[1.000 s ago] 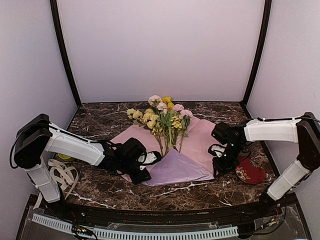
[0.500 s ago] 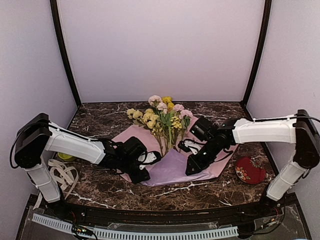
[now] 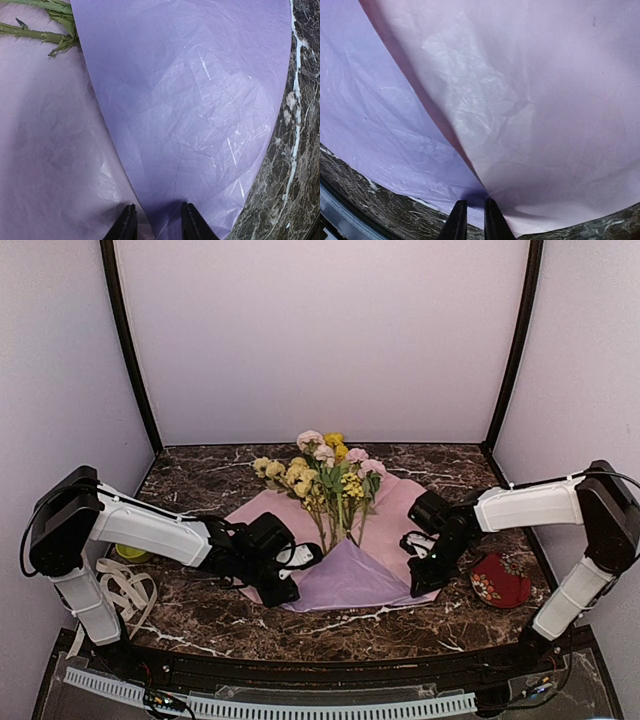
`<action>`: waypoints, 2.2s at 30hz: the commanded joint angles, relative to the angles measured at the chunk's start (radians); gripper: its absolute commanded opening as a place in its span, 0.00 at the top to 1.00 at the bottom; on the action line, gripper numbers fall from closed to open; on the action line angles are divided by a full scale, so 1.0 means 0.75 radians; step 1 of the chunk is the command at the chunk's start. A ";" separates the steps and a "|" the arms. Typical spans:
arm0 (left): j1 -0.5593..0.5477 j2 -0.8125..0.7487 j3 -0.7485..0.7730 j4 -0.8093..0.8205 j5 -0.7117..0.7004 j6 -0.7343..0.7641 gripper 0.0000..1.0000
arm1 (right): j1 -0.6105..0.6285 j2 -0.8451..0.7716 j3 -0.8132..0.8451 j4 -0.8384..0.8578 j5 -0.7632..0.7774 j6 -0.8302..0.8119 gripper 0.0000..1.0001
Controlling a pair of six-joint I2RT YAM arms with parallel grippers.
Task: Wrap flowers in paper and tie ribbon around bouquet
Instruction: Press the fold line of the 1/4-folded wrapping paper.
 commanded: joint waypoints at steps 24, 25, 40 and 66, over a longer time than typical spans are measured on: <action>-0.002 -0.095 0.054 -0.328 -0.083 0.104 0.59 | 0.028 -0.115 0.009 -0.128 0.084 -0.010 0.48; -0.002 -0.100 0.051 -0.328 -0.056 0.099 0.59 | 0.026 -0.106 -0.003 -0.110 0.064 -0.013 0.48; 0.016 -0.151 -0.027 -0.250 0.298 -0.035 0.58 | 0.007 -0.098 -0.068 -0.039 -0.029 -0.095 0.72; 0.029 -0.165 0.055 -0.473 0.222 0.009 1.00 | -0.022 -0.174 -0.002 -0.233 -0.057 -0.113 1.00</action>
